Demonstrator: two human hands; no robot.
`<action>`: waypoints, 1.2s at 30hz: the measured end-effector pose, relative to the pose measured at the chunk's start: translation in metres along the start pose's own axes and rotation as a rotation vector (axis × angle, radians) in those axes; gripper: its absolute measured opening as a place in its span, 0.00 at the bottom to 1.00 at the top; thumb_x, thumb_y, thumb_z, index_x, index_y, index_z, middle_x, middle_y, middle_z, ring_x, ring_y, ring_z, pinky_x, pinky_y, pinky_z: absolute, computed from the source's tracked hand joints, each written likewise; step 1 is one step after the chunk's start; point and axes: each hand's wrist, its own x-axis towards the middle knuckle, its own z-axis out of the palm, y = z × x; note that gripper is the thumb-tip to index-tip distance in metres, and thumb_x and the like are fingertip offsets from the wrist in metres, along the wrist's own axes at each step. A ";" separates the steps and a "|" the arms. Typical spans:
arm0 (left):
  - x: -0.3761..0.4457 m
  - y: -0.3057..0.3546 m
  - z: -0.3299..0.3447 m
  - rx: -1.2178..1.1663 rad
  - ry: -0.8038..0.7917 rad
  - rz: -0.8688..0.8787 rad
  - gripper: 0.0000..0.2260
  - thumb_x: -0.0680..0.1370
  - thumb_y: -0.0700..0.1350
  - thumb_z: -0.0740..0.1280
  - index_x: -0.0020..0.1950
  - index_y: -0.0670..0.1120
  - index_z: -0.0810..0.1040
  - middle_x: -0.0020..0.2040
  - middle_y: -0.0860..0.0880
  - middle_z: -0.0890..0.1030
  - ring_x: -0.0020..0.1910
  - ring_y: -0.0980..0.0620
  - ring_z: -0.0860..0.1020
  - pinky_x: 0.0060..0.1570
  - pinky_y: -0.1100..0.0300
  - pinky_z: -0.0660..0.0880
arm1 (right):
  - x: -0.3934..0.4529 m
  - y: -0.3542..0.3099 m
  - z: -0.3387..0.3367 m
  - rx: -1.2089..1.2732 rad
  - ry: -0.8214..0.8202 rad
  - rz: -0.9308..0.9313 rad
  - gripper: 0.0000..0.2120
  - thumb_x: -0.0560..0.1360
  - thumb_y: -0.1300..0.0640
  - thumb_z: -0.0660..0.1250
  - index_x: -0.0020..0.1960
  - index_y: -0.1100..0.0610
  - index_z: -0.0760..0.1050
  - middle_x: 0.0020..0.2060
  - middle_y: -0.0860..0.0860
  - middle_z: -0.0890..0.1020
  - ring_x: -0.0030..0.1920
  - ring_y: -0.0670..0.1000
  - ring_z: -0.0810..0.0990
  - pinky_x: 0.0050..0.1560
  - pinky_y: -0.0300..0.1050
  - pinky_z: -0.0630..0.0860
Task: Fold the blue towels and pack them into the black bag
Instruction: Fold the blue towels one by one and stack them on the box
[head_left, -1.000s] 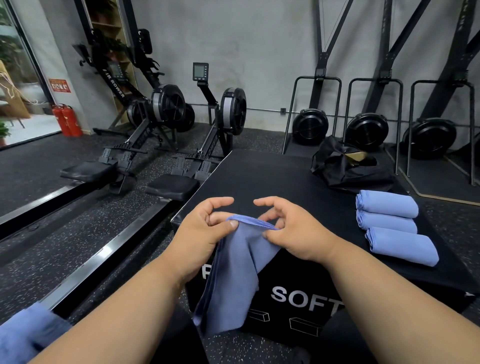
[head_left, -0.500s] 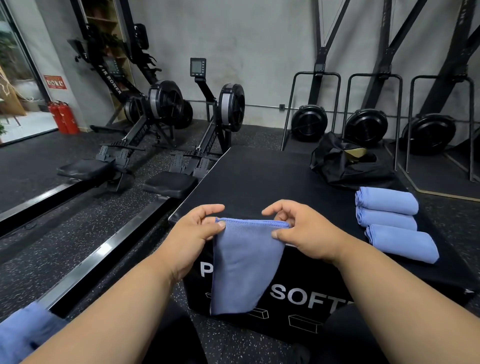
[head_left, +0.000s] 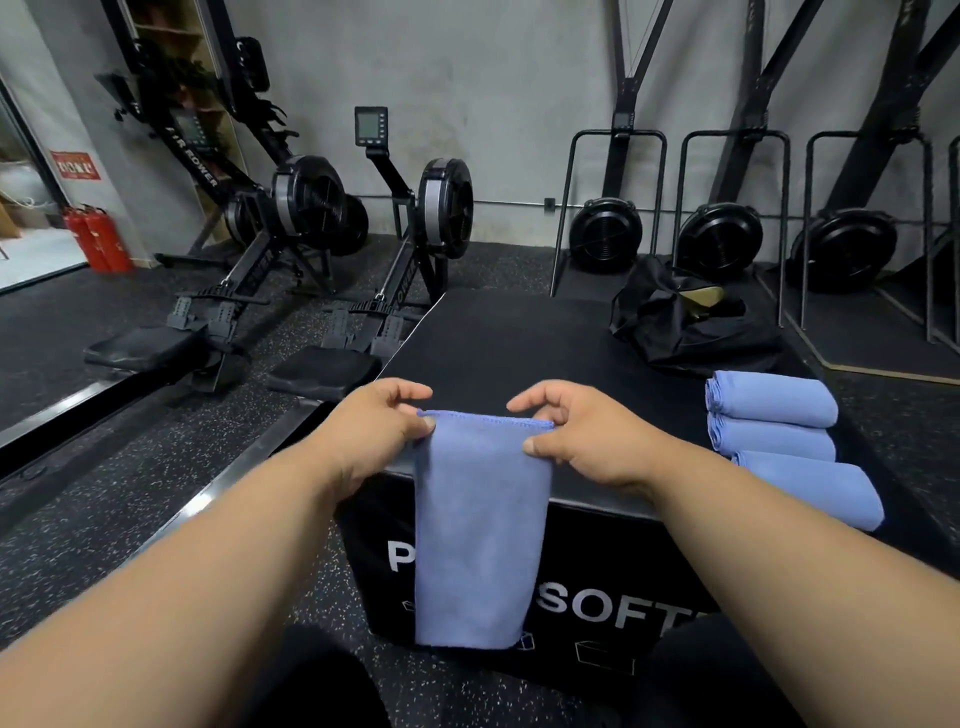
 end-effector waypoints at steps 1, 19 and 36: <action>0.015 0.010 -0.001 0.018 0.010 0.011 0.18 0.73 0.37 0.75 0.62 0.46 0.81 0.40 0.51 0.82 0.39 0.52 0.80 0.54 0.54 0.78 | 0.013 -0.005 -0.005 0.009 0.035 0.002 0.17 0.76 0.69 0.73 0.59 0.51 0.80 0.33 0.44 0.83 0.31 0.42 0.78 0.38 0.37 0.75; 0.108 0.067 -0.014 -0.006 0.059 0.320 0.16 0.79 0.33 0.72 0.60 0.50 0.78 0.47 0.52 0.85 0.40 0.60 0.80 0.45 0.66 0.77 | 0.122 -0.031 -0.071 -0.031 0.316 -0.225 0.22 0.75 0.71 0.71 0.61 0.49 0.78 0.40 0.48 0.81 0.36 0.43 0.77 0.40 0.38 0.74; 0.035 -0.113 0.043 0.047 -0.038 0.116 0.16 0.79 0.41 0.73 0.62 0.59 0.79 0.48 0.52 0.87 0.50 0.53 0.84 0.59 0.56 0.76 | 0.038 0.114 0.036 0.121 0.190 0.046 0.21 0.78 0.66 0.69 0.63 0.43 0.78 0.47 0.51 0.83 0.43 0.43 0.81 0.54 0.39 0.78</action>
